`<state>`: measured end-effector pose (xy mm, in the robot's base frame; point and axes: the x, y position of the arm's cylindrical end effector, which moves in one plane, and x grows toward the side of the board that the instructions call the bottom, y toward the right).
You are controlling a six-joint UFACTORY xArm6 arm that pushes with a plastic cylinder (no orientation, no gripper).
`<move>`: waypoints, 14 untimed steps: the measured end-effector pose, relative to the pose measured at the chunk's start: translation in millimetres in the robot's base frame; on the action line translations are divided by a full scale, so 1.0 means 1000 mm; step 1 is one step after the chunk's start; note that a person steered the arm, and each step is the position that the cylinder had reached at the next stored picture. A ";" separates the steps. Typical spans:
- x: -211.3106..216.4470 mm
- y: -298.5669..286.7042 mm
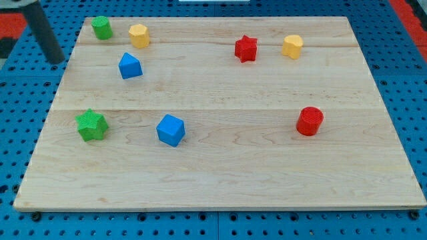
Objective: Move green star into yellow hexagon
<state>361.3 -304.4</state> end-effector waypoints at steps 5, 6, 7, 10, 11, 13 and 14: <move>0.139 0.127; 0.078 0.125; 0.104 0.133; 0.077 0.072; 0.010 0.068; 0.024 0.065; 0.055 0.066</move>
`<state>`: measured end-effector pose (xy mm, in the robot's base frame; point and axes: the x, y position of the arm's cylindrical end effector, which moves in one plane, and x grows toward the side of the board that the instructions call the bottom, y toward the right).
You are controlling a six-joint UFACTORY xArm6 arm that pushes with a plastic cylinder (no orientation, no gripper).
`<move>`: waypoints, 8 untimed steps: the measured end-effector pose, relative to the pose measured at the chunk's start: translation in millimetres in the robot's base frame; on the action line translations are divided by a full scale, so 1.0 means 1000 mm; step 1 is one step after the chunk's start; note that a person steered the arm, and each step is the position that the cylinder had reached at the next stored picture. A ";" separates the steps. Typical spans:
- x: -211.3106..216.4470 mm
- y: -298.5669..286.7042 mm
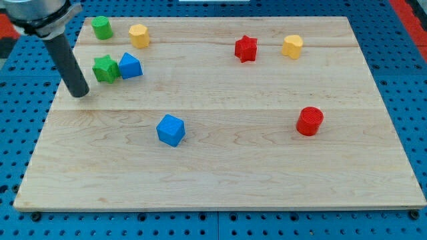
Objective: Move green star into yellow hexagon
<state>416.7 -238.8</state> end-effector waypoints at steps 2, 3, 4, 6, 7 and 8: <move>-0.032 0.032; -0.079 0.024; -0.115 0.013; -0.088 0.030; -0.080 0.033; -0.106 0.033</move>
<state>310.3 -206.1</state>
